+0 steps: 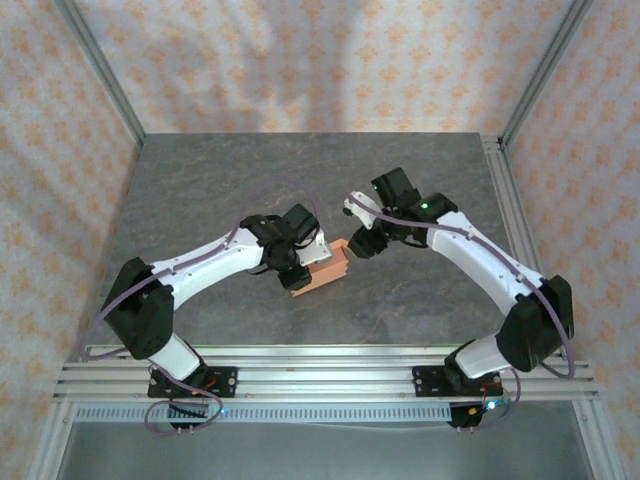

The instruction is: Fold the paper box

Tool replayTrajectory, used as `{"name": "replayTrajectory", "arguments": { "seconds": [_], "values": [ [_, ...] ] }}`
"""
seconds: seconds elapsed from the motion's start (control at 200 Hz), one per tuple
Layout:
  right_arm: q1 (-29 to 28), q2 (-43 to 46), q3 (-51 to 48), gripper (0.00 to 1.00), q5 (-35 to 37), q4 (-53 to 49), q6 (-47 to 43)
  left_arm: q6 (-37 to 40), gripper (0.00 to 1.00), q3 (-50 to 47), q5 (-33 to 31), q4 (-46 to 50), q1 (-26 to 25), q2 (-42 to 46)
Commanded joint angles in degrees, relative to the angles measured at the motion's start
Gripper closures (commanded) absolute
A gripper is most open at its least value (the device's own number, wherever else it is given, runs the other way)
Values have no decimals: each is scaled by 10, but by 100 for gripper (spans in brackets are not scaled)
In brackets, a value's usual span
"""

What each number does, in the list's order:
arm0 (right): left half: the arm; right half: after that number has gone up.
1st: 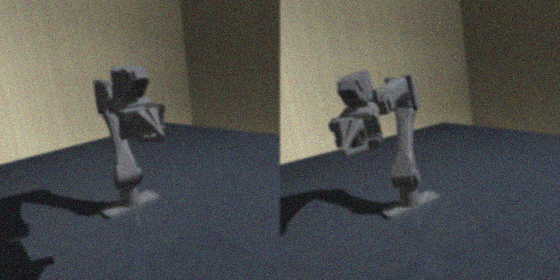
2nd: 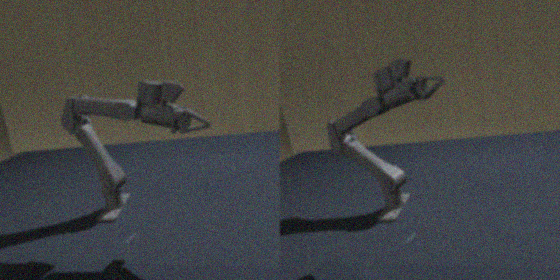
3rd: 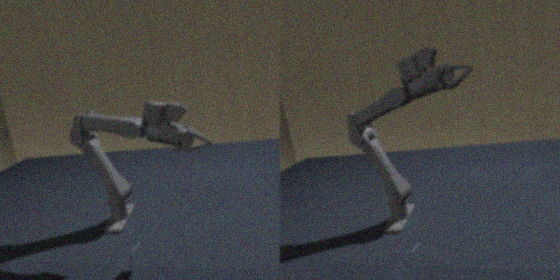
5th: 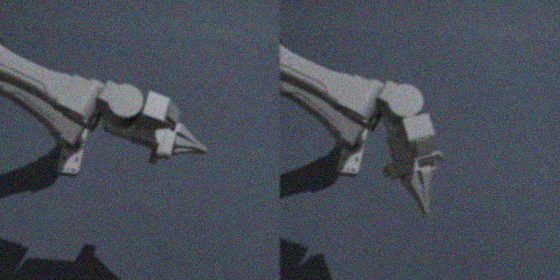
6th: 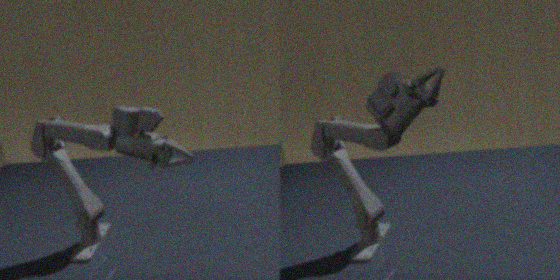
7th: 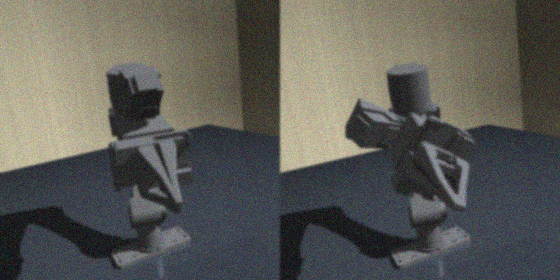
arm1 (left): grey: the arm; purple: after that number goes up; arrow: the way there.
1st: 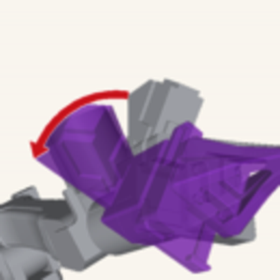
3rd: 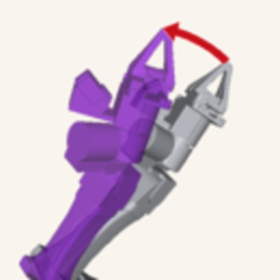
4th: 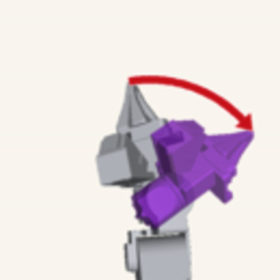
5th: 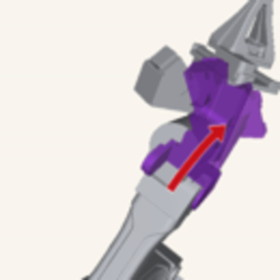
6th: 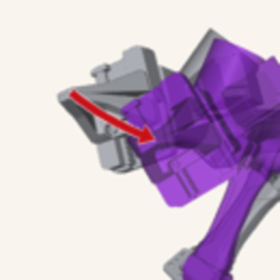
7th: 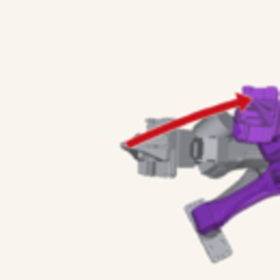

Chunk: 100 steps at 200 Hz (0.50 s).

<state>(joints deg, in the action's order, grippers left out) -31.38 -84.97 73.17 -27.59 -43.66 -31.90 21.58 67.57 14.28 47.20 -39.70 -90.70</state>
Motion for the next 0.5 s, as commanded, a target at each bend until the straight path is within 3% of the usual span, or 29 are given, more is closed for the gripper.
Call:
{"name": "replayTrajectory", "arguments": {
  "seconds": [0.0,0.105,0.265,0.495],
  "values": [
    [-3,-23,26,54,-29,18,-11,15,72,13,7,20,3,-8],
    [-4,-43,33,58,-31,23,-11,16,72,14,7,20,4,-13],
    [-4,-65,38,73,-38,22,-12,13,72,18,6,17,4,-22],
    [-4,-72,30,74,-38,12,-19,7,72,16,12,11,4,-33]
  ]
}}
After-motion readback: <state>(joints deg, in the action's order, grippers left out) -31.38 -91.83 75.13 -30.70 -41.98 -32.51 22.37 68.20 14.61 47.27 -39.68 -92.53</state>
